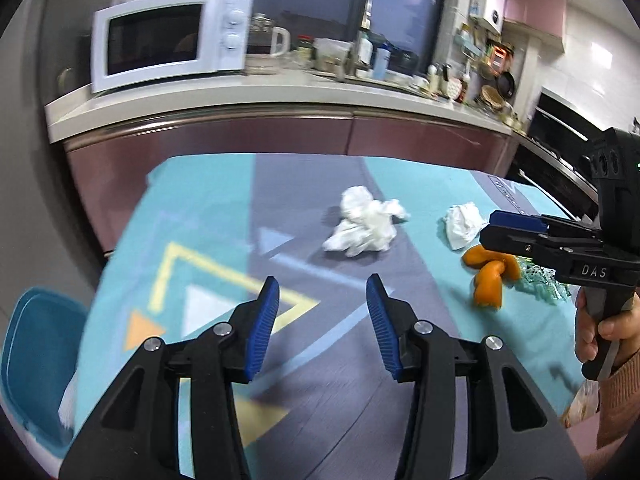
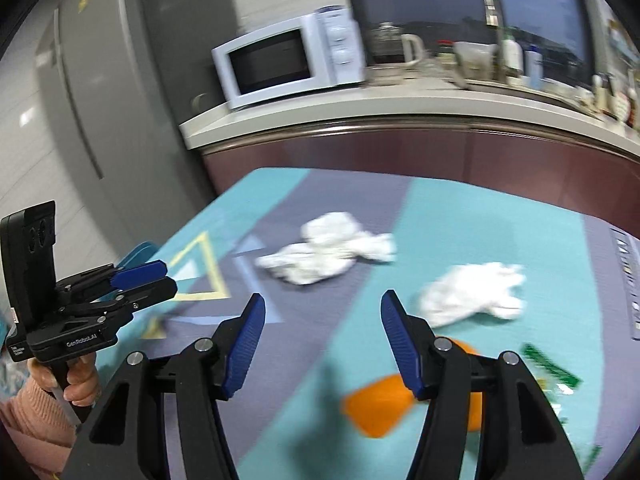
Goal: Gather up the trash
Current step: 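Move both tools back over the table toward the white tissues, then grasp a crumpled white tissue with the left gripper while the right gripper grasps another tissue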
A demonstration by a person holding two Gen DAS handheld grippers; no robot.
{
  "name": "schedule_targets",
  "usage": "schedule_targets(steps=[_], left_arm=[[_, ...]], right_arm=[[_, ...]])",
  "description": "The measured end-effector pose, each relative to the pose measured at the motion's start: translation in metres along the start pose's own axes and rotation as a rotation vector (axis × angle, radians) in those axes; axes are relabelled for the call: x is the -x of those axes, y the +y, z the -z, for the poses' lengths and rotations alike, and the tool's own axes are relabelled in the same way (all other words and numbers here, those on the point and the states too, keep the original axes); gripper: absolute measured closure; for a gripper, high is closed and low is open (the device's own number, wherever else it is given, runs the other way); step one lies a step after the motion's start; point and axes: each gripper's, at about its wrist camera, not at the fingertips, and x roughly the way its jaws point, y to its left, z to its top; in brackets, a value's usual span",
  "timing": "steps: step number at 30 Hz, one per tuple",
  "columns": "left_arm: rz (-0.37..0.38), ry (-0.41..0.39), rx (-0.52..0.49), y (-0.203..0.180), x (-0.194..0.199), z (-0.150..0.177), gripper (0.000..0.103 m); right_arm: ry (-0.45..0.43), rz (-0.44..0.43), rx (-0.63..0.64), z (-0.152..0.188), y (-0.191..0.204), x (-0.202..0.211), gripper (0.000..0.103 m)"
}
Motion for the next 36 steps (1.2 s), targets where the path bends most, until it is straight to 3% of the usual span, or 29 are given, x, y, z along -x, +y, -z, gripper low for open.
schedule_targets(steps=[10,21,25,29,31,36], left_arm=[[-0.017,0.071,-0.058,-0.025,-0.063,-0.035,0.046],[-0.009,0.166,-0.093,-0.041,-0.111,-0.048,0.044],[-0.019,0.203,-0.095,-0.042,-0.124,-0.047,0.049],[-0.043,0.221,-0.085,-0.039,-0.131,-0.042,0.06],[-0.038,0.218,-0.085,-0.038,-0.13,-0.043,0.078],[-0.032,0.207,-0.082,-0.039,-0.126,-0.041,0.094]], right_arm=[[0.025,0.109,-0.092,-0.001,-0.051,-0.014,0.039],[0.067,0.129,-0.117,-0.004,-0.063,-0.036,0.037],[0.077,0.124,-0.13,-0.004,-0.065,-0.041,0.037],[0.094,0.127,-0.145,-0.002,-0.07,-0.047,0.044],[0.105,0.126,-0.154,-0.001,-0.072,-0.05,0.051],[0.116,0.131,-0.17,0.003,-0.078,-0.051,0.079]])
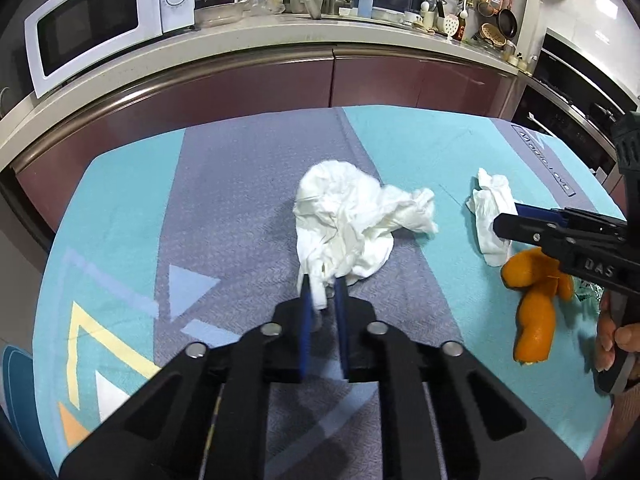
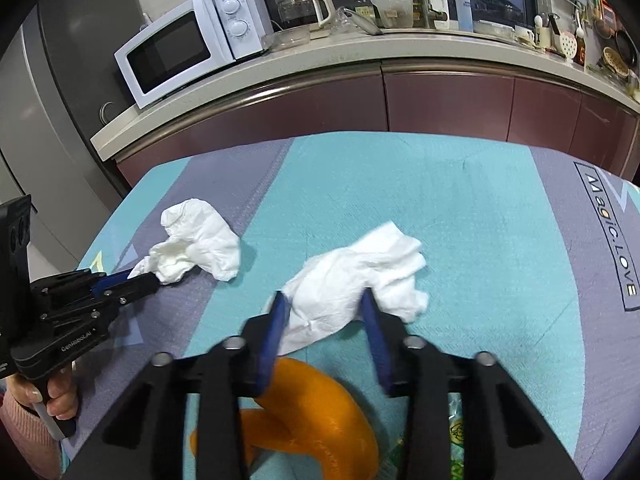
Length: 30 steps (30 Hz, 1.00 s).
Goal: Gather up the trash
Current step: 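Grasp a crumpled white tissue with the left gripper while the right gripper grasps another tissue, then carry both white tissues to the teal bin with both grippers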
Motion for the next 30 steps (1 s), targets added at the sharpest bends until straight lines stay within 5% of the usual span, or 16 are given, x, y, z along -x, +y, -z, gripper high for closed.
schedule_targets(steps=[6,30], left_arm=[[0.019,-0.04,0.015,0.0,0.018,0.009,0.096],[0.042,-0.201,0.102,0.037,0.133,0.055,0.096]], right_arm=[[-0.021,-0.019,-0.019,0.002,-0.004,0.007,0.093],[-0.177,-0.191,0.14,0.006,0.07,0.069,0.094]])
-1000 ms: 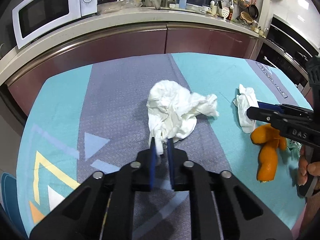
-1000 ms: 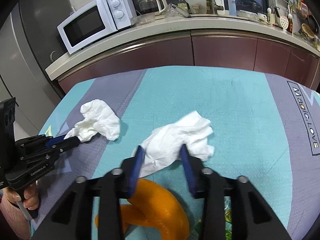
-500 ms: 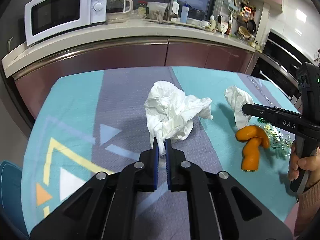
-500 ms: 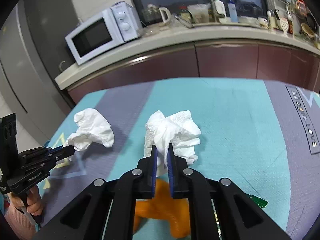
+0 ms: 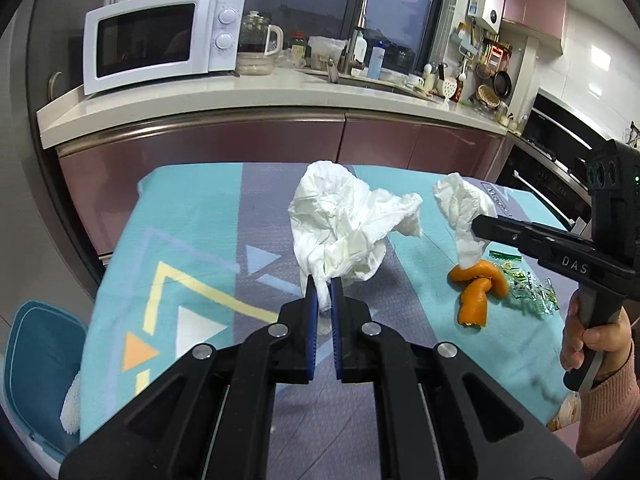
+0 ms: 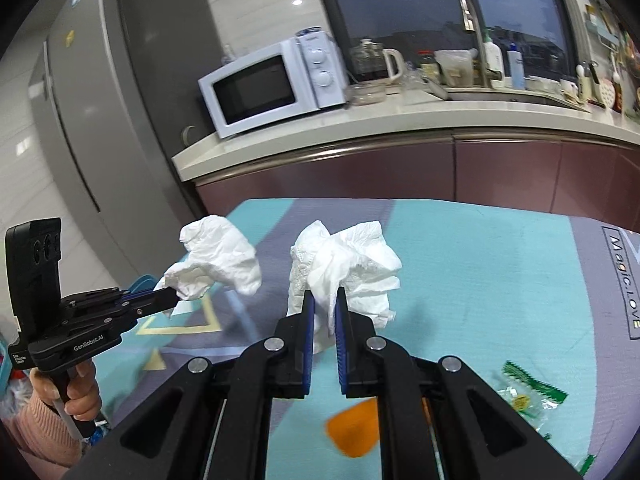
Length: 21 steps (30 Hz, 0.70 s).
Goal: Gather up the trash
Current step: 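Carry both white tissues to the teal bin with both grippers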
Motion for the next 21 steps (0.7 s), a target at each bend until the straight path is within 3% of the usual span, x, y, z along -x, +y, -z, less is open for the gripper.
schedule_targets(steps=[12,21], left_arm=[[-0.045,-0.043,0.047,0.036,0.061,0.027,0.096],[-0.128,-0.056,0.108,0.074,0.101,0.056,0.096]], right_arm=[[0.018,-0.098,0.058,0.006,0.045,-0.006,0.094],[0.051,-0.174,0.113,0.009,0.087,-0.023,0.094]])
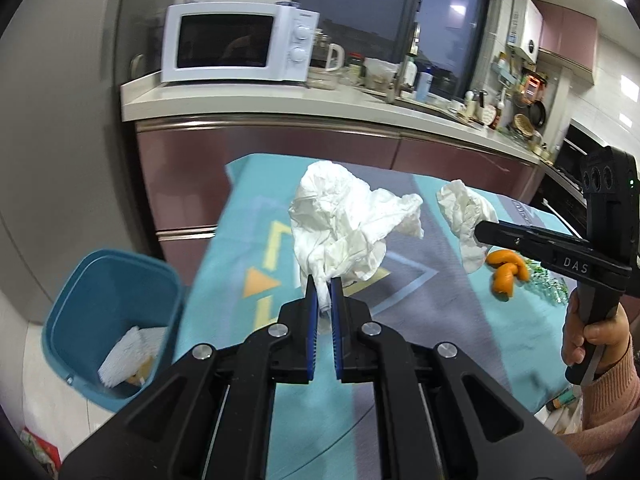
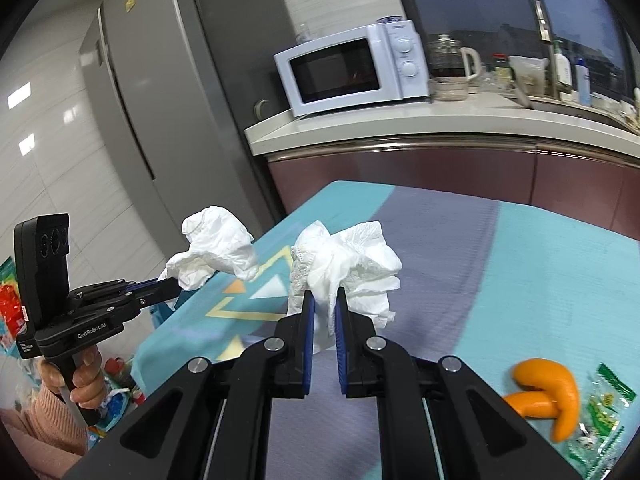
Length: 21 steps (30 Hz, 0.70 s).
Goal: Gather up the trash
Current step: 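Carry both white tissues to the teal bin with both grippers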
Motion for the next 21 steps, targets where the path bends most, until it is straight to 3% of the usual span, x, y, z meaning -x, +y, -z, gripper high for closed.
schedule_targets(steps=[21], left_arm=[[-0.162,-0.025,0.134,0.085,0.05,0.03,0.096]], right_arm=[[0.08,-0.159,0.14,-0.018,0.081,-0.056,0.094]])
